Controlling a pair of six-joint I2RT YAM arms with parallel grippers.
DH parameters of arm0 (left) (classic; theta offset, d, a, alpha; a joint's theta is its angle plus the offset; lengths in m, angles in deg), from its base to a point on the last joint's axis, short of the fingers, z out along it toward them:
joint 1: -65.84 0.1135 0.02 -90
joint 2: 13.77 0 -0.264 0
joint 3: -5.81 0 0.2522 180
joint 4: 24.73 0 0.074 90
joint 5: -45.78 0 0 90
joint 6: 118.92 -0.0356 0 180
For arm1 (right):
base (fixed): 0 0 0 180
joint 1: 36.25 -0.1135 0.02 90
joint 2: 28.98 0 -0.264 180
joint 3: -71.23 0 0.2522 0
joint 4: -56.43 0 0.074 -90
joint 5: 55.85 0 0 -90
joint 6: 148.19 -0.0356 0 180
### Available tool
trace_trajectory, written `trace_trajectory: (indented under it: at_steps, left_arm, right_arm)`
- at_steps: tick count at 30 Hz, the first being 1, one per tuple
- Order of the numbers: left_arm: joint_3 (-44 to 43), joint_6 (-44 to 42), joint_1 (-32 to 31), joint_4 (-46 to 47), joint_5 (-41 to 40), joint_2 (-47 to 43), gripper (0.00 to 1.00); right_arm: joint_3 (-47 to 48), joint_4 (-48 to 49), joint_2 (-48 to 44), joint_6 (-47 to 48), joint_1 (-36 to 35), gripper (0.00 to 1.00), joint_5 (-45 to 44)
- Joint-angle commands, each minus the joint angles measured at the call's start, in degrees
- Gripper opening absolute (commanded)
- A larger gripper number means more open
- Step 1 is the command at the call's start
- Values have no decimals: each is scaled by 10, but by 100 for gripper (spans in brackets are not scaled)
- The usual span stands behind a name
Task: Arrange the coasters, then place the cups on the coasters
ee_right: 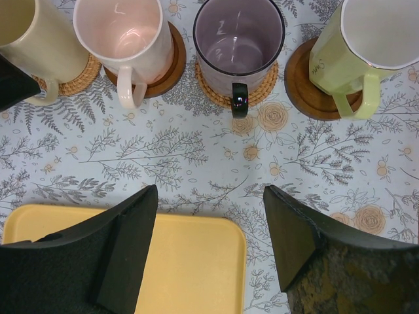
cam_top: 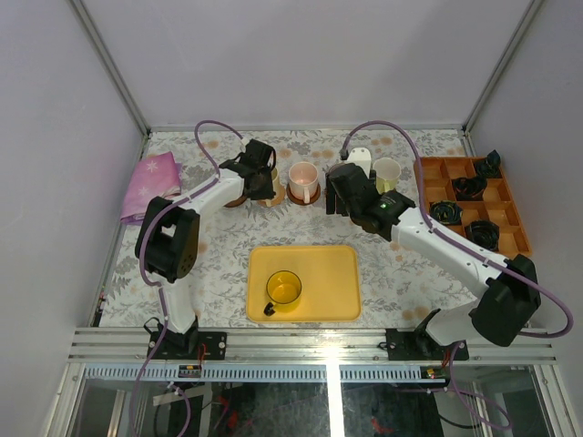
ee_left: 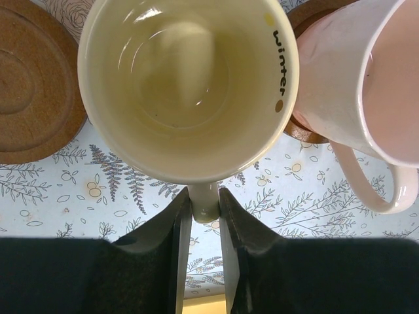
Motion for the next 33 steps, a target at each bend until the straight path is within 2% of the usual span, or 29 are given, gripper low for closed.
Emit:
trace_trajectory:
  at_steps: [1, 12, 20, 23, 33]
  left_arm:
    - [-18, -1, 5, 28, 1, -6, 20]
    - [-13, -1, 5, 22, -6, -8, 9]
    - [-14, -7, 5, 19, -10, -10, 8]
    - [-14, -8, 5, 15, -12, -11, 9]
    - [-1, -15, 5, 1, -26, -24, 24]
  right_arm:
    - [8, 17, 2, 1, -3, 73, 8]
    - [15, 16, 13, 3, -3, 73, 13]
    - [19, 15, 17, 5, -3, 74, 13]
    - [19, 15, 18, 6, -3, 74, 13]
    - [15, 16, 15, 7, -3, 74, 28]
